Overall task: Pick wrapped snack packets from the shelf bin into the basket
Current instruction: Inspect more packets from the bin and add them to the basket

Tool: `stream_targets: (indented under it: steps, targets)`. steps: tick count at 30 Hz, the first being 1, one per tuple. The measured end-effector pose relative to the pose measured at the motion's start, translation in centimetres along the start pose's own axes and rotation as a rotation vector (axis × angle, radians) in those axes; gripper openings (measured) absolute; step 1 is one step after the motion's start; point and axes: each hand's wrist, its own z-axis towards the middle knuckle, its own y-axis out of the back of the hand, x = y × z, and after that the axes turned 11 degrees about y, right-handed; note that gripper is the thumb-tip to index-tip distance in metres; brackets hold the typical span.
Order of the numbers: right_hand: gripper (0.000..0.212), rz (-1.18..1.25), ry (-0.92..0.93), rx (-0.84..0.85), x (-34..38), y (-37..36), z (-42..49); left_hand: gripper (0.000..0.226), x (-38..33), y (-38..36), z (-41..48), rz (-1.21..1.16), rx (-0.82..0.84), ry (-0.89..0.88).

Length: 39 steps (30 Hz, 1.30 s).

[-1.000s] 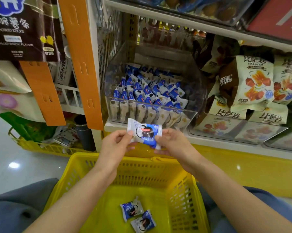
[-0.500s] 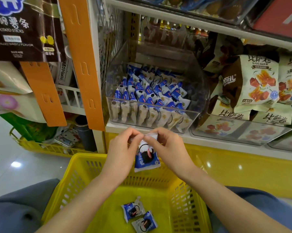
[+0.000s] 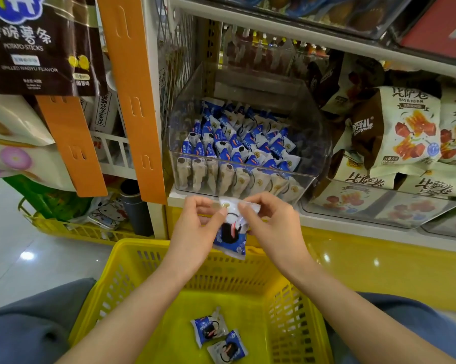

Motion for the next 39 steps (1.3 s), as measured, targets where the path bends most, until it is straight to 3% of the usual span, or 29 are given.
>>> stream_targets:
  steps: [4, 6, 8, 11, 15, 19, 24, 31, 39]
  targets:
    - [0.014, 0.219, -0.252, -0.09, -0.2, 0.5, 0.8, 0.023, 0.5, -0.1, -0.3, 0.23, -0.066, -0.154]
    - [0.013, 0.261, -0.327, -0.055, -0.2, 0.5, 0.8, 0.022, 0.7, -0.4, -0.7, 0.282, 0.015, -0.236]
    - [0.017, 0.322, -0.346, -0.008, 0.0, 0.4, 0.6, 0.028, 0.7, -0.7, -1.2, 0.227, 0.124, -0.193]
    - [0.032, 0.395, -0.293, 0.082, 0.5, 0.5, 0.5, 0.032, 0.5, -0.9, -1.4, 0.081, 0.196, -0.077]
    - [0.018, 0.394, -0.165, 0.196, 1.0, 0.3, 0.4, 0.011, -0.2, -0.8, -1.2, -0.199, 0.155, 0.041]
    - [0.019, 0.307, -0.138, 0.232, 0.7, 0.0, 0.3, 0.015, -0.4, -1.0, -1.2, -0.32, 0.194, 0.197]
    - [0.017, 0.142, -0.021, 0.235, 0.7, -0.1, -0.2, 0.032, -0.4, -0.8, -1.4, -0.307, 0.255, 0.204]
    - [0.02, 0.135, -0.017, 0.263, 0.7, 0.2, 0.2, 0.022, -0.2, -0.6, -1.2, -0.231, 0.213, 0.158]
    - [0.02, 0.073, -0.031, 0.158, 0.1, -0.3, -0.1, 0.02, 0.1, -1.3, -0.9, -0.251, 0.185, 0.165]
